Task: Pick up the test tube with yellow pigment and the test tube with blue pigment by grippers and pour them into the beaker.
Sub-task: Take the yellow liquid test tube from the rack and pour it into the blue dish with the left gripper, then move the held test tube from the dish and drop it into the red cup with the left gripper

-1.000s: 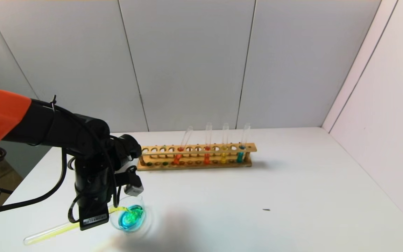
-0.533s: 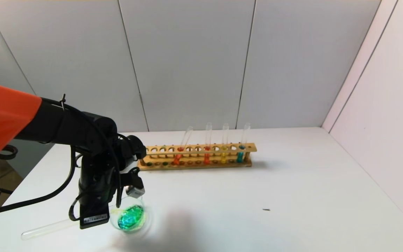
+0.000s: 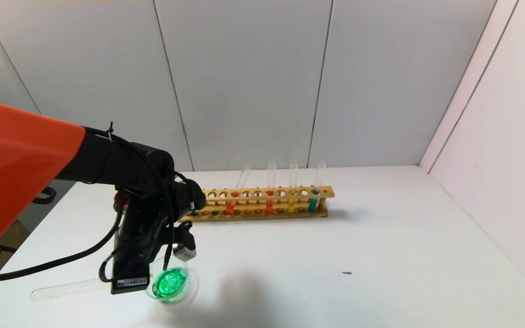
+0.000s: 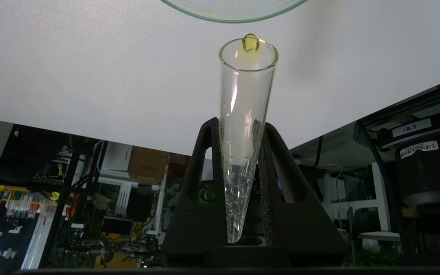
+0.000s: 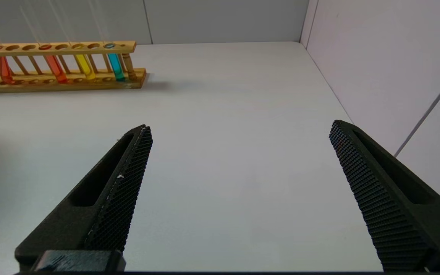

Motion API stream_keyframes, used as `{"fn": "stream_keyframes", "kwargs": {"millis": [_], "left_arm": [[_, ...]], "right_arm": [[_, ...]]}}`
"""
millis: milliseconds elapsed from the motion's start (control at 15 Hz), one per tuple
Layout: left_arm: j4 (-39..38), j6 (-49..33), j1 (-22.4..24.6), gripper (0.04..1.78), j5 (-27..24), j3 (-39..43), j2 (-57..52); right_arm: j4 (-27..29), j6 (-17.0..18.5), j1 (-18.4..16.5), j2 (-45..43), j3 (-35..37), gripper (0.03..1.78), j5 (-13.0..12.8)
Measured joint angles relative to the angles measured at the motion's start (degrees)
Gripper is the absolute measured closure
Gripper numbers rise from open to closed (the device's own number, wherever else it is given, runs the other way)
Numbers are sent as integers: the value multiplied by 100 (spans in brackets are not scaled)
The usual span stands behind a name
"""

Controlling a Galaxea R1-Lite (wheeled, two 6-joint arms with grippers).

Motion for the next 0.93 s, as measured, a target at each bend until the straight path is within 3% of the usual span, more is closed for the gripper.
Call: {"fn": "stream_keyframes", "kwargs": {"millis": [267,933], "left_arm": [[322,24,-99,152,268,-232,190],[510,5,-265,152,284,-546,401]], "right_arm": [[0,-2,0,0,0,11,-2],[0,0,-2,0,0,11,-2]]}}
